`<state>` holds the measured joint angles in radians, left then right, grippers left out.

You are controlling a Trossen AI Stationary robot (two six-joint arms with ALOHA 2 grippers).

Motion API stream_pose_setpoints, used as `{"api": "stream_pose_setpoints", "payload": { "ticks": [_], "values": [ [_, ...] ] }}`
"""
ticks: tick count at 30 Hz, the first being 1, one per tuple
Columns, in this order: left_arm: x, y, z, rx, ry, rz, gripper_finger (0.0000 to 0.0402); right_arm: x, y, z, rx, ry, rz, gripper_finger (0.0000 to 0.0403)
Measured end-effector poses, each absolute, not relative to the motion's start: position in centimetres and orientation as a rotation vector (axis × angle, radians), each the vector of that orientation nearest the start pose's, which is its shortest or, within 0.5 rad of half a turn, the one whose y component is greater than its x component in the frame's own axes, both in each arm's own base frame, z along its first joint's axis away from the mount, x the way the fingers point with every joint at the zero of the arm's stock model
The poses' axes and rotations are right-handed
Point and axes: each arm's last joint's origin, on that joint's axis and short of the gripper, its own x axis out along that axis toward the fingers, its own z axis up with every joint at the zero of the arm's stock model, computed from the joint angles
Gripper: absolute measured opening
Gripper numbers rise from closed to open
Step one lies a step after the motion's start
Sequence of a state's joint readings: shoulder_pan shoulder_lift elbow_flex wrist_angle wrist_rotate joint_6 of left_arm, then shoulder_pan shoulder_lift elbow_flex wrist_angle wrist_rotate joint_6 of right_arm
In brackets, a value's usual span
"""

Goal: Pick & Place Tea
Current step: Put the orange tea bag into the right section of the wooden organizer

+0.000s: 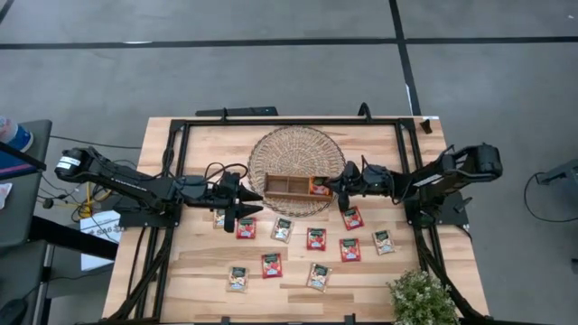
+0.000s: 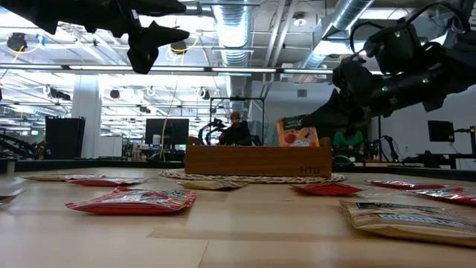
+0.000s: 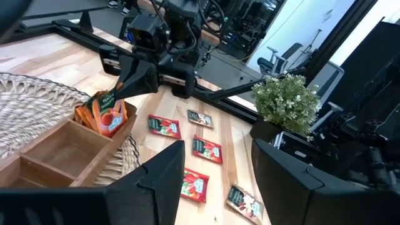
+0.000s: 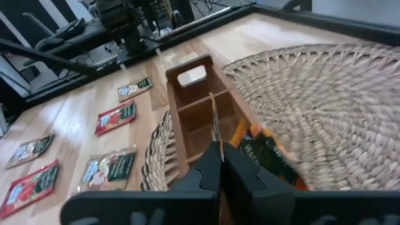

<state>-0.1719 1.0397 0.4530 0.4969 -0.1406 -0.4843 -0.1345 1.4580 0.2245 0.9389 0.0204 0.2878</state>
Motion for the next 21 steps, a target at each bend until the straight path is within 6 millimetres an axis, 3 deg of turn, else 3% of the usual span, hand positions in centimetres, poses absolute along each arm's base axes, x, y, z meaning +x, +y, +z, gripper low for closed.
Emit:
{"api": "stream_pose_setpoints", "payload": {
  "ticks": [21],
  "values": [
    [21.70, -3.37, 23.67, -0.471, 0.098, -0.018, 0.0177, 21.40, -3.23, 12.67, 0.323, 0.317, -0.222, 0.0011]
  ]
}}
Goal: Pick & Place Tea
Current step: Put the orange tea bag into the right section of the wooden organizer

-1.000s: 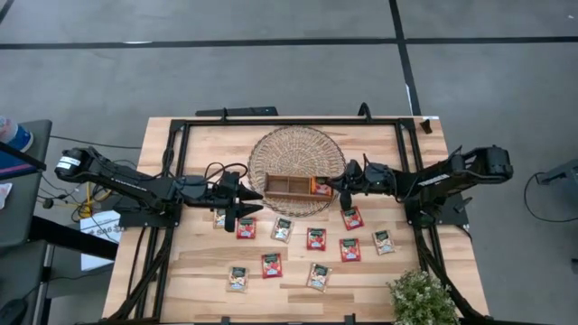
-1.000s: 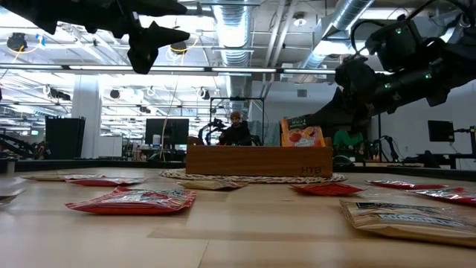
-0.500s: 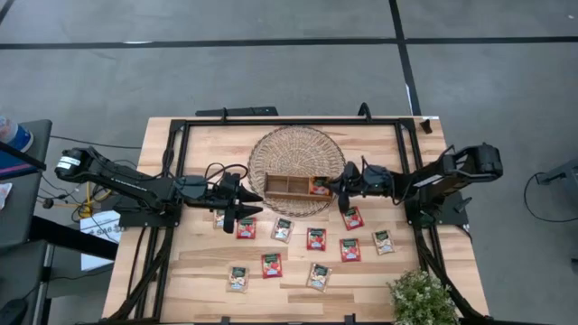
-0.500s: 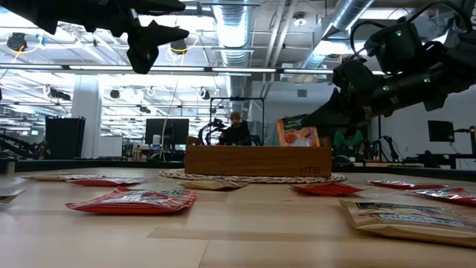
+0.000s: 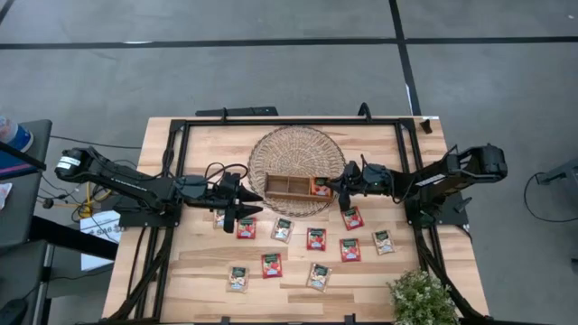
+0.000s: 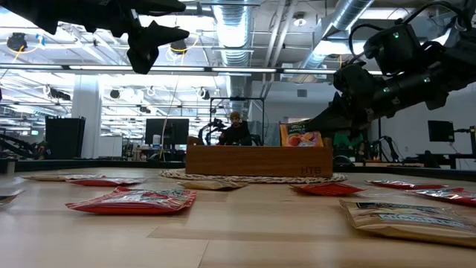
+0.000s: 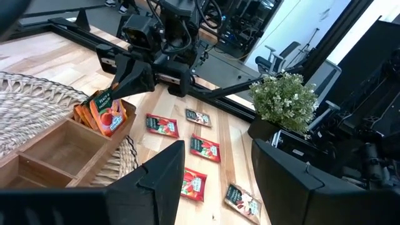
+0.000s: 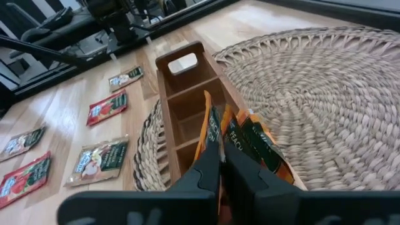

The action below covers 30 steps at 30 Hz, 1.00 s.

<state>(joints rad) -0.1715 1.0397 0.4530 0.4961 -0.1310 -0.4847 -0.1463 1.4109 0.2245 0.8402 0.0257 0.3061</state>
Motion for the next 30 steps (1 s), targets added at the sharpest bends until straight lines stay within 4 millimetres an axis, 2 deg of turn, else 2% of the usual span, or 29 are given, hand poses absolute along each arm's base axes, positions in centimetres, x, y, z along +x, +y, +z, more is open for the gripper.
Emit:
{"api": "stream_pose_setpoints", "payload": {
  "ticks": [8, 15, 23, 30],
  "values": [
    [21.7, -3.4, 23.7, -0.471, 0.098, -0.018, 0.0177, 21.4, -3.2, 12.7, 0.333, 0.313, -0.211, 0.0071],
    [21.7, -3.4, 23.7, -0.471, 0.098, -0.019, 0.0177, 21.4, -3.1, 13.2, 0.335, 0.291, -0.189, 0.0099],
    [21.7, -3.4, 23.7, -0.469, 0.098, -0.019, 0.0177, 20.5, -2.9, 15.0, 0.324, 0.256, -0.182, 0.0100],
    [21.7, -3.4, 23.7, -0.464, 0.098, -0.019, 0.0177, 20.3, -3.1, 15.2, 0.317, 0.285, -0.220, 0.0076]
  ]
}}
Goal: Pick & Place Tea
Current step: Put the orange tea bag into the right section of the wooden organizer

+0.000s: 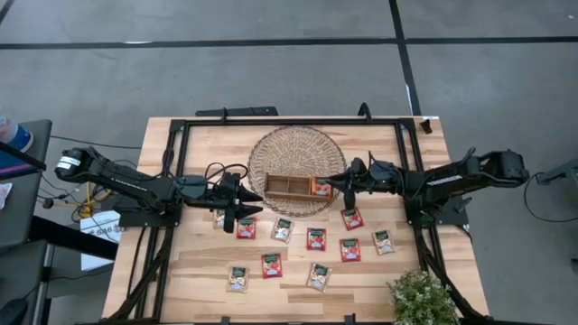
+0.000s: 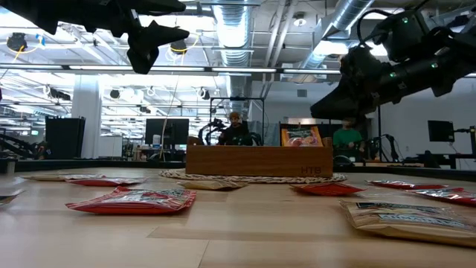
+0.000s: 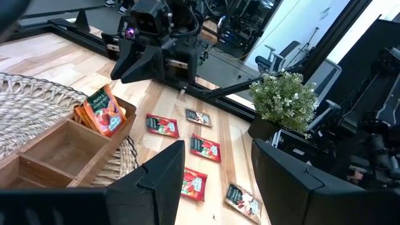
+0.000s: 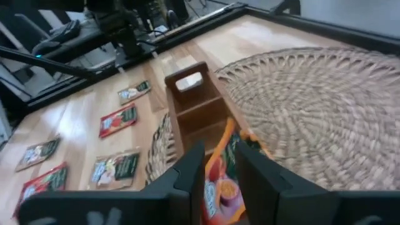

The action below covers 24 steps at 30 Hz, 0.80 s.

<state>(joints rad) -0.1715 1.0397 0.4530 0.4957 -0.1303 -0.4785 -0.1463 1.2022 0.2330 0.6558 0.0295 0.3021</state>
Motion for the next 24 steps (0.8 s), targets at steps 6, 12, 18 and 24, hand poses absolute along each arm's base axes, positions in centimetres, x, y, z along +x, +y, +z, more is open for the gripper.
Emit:
{"api": "stream_pose_setpoints", "payload": {
  "ticks": [6, 12, 18, 24],
  "values": [
    [21.7, -3.4, 23.7, -0.462, 0.098, -0.019, 0.0177, 22.0, -3.6, 17.1, 0.202, 0.365, -0.265, 0.0041],
    [21.7, -3.4, 23.7, -0.447, 0.097, -0.020, 0.0177, 24.0, -4.2, 17.7, 0.136, 0.546, -0.272, 0.0004],
    [21.7, -3.4, 23.6, -0.446, 0.107, -0.028, 0.0177, 24.6, -4.1, 17.5, 0.132, 0.607, -0.265, 0.0007],
    [21.7, -3.4, 23.5, -0.443, 0.124, -0.028, 0.0177, 24.3, -3.4, 17.4, 0.142, 0.673, -0.248, 0.0003]
  ]
}}
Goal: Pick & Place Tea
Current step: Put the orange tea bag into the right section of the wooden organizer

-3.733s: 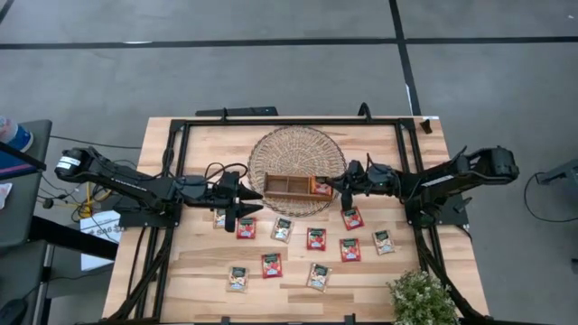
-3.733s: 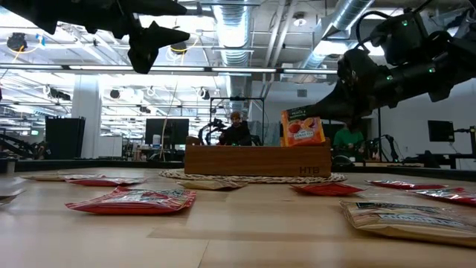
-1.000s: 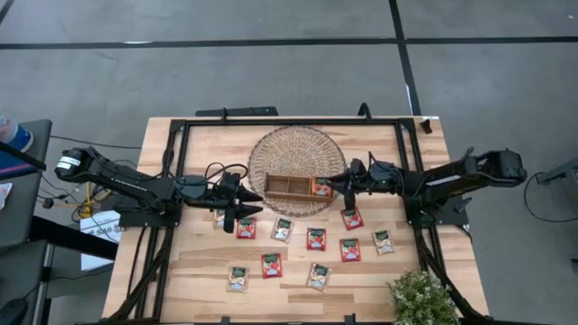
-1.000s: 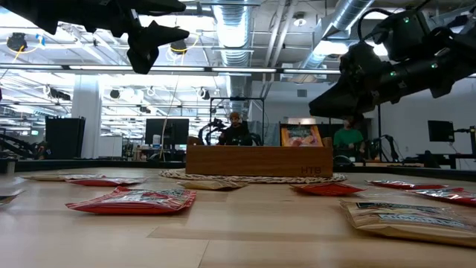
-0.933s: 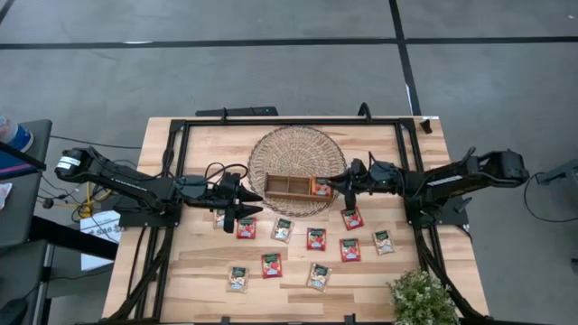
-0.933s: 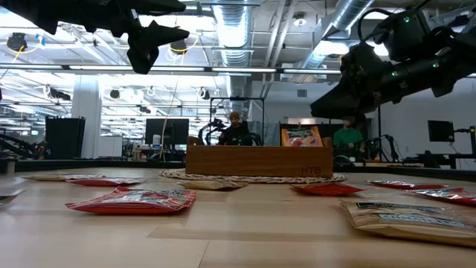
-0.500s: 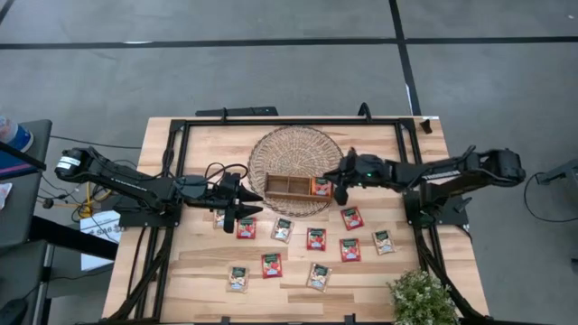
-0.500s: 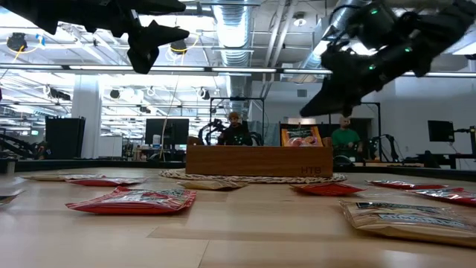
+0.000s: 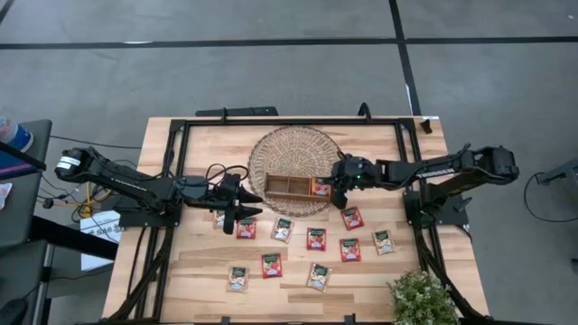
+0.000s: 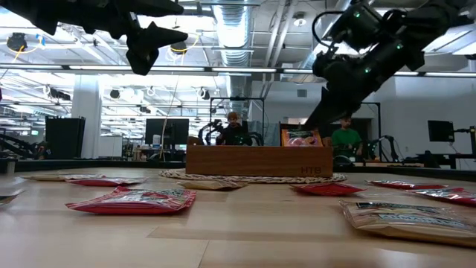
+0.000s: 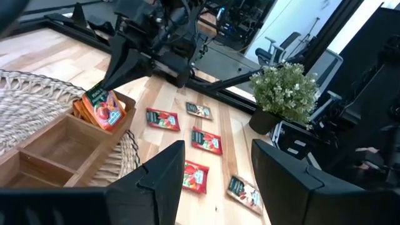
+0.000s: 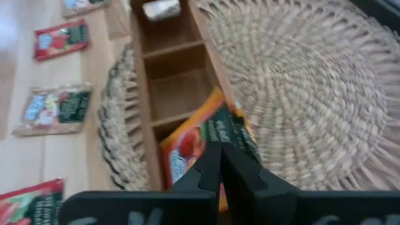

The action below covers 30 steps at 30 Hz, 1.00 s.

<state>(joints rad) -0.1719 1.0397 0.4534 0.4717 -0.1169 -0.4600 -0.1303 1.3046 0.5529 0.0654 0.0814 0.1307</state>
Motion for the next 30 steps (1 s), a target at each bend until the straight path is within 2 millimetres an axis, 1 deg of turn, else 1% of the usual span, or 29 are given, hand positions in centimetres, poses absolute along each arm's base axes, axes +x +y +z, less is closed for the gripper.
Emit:
{"api": "stream_pose_setpoints", "payload": {
  "ticks": [5, 9, 15, 30],
  "values": [
    [21.7, -3.4, 23.5, -0.439, 0.123, -0.027, 0.0177, 24.1, -2.8, 18.1, 0.116, 0.641, -0.253, 0.0001],
    [21.7, -3.4, 23.5, -0.440, 0.124, -0.028, 0.0177, 23.9, -3.4, 18.5, 0.067, 0.621, -0.336, 0.0000],
    [21.7, -3.4, 23.5, -0.440, 0.124, -0.028, 0.0177, 23.8, -4.2, 18.2, 0.061, 0.648, -0.362, 0.0000],
    [21.7, -3.4, 23.5, -0.440, 0.123, -0.028, 0.0177, 23.6, -4.0, 17.9, 0.087, 0.684, -0.347, 0.0000]
  ]
}}
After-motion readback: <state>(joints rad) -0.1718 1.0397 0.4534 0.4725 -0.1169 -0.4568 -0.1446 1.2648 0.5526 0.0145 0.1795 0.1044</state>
